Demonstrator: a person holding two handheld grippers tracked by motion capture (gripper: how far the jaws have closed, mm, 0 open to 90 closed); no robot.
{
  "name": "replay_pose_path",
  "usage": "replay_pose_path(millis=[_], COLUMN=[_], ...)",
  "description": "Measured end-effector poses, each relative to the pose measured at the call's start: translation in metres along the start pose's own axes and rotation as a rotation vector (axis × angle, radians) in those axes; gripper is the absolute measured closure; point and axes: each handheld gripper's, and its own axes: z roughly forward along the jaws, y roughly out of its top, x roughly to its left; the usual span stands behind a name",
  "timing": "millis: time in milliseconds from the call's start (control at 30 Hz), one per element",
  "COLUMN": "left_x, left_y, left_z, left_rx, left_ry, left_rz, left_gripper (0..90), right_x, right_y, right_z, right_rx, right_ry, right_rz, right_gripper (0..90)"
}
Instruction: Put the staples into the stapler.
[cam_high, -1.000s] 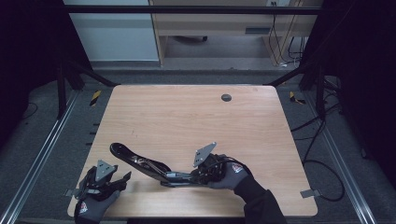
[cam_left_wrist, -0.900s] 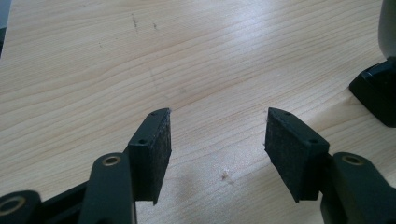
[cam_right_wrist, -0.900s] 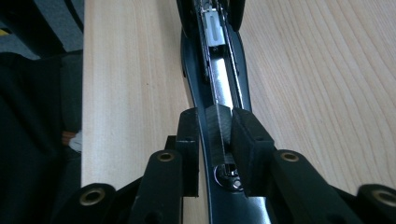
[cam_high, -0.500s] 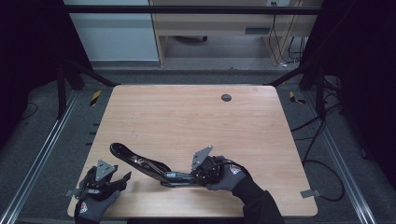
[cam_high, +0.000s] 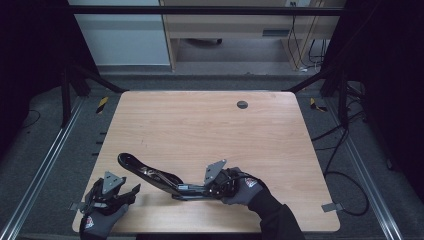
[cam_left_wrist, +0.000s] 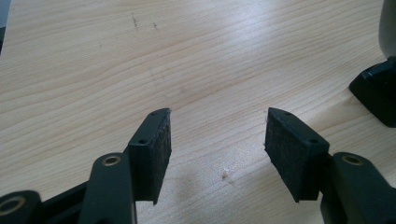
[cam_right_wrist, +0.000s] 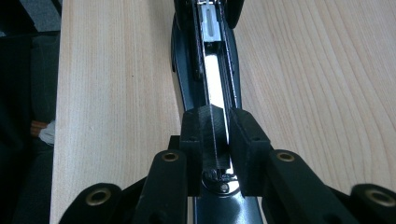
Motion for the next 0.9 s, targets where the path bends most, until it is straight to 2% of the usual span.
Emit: replay_pose_path(millis=[100,133,467,500,633,900], left_x=[0.000,0.000,0.000,0.000,0.000,0.000], left_y=[0.000,0.000,0.000,0.000,0.000,0.000], left_z=[0.000,0.000,0.000,0.000,0.000,-0.001], left_rx=[0.001,0.001,0.001,0.001,0.001,-0.002], left_ry=[0.000,0.000,0.001,-0.001,-0.001,-0.001], left_rz=[-0.002,-0.002,0.000,-0.002,-0.001,-0.001], left_gripper=[40.8,40.8,40.8,40.7,40.7,40.7], right_x=[-0.002,-0.002,-0.004,-0.004,-0.005,-0.006], right_y=[0.000,0.000,0.003,0.003,0.007,0.005], right_z=[-0.005,-0.007,-0.012,-0.013,-0.019,-0.016], right_rx=[-0.024,-0.023,-0.023,-0.022,-0.032,-0.036], right_ry=[-0.015,-0.011,-0.022,-0.028,-0.023,-0.035], right_rz=[0.004,0.017,0.007,0.002,0.004,0.016], right_gripper=[81.1,81.2,82.0,89.9,90.0,90.0])
